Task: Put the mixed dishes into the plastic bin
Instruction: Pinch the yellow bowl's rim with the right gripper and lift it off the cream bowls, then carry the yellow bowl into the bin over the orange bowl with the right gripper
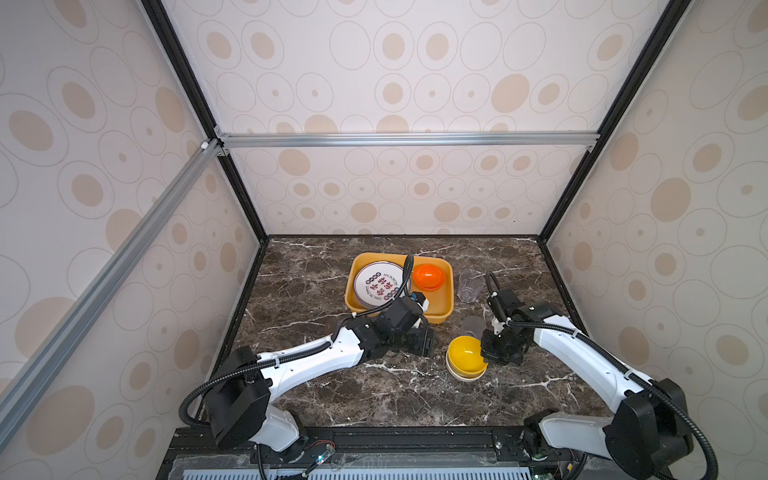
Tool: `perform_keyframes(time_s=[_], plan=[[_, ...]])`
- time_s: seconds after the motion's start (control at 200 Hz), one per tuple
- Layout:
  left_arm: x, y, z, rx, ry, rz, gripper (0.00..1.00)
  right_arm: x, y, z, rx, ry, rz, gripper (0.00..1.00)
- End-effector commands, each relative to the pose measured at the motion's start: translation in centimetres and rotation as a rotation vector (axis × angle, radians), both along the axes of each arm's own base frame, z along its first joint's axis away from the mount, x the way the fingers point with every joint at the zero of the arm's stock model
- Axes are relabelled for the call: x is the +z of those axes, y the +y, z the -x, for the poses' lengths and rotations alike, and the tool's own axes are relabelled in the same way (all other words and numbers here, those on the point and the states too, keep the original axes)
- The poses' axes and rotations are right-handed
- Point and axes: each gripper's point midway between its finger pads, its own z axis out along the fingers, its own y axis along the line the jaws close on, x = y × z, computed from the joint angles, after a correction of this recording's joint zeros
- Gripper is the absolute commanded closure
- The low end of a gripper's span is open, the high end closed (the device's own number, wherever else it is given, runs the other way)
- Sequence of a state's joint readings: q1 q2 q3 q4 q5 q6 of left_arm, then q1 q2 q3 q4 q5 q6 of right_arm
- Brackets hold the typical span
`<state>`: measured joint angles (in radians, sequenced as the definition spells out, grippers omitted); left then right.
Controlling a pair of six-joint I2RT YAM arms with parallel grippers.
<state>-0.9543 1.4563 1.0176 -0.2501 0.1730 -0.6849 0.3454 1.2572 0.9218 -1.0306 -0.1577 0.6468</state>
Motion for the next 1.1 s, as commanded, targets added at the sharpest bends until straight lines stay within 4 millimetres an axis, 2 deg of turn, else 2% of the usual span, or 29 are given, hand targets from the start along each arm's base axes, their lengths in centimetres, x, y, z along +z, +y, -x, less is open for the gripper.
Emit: perform_keyframes(time_s=[0.0, 0.265, 0.5, 0.78, 1.095], plan=[[1.5, 0.5, -0.3, 0.044, -0.031, 0.024, 0.31, 1.8, -0.1, 0.0, 0.023, -0.021, -0.005, 1.0], [2.8, 2.8, -1.6, 0.16, -0.044, 0.084, 0.3, 4.7, 0.5, -0.9, 0.071, -0.073, -0.032, 1.0], [3.7, 6.0, -2.7, 0.277, -0.043, 0.162, 0.29, 6.9, 1.3, -3.1, 0.103, -0.122, -0.043, 1.0], [4.0, 9.0, -3.3, 0.362, -0.035, 0.21, 0.29, 8.4, 2.9, -7.2, 0.11, -0.17, -0.063, 1.0], [4.1, 11.2, -3.7, 0.43, -0.027, 0.23, 0.28, 9.7, 4.6, -13.5, 0.117, -0.225, -0.055, 1.0]])
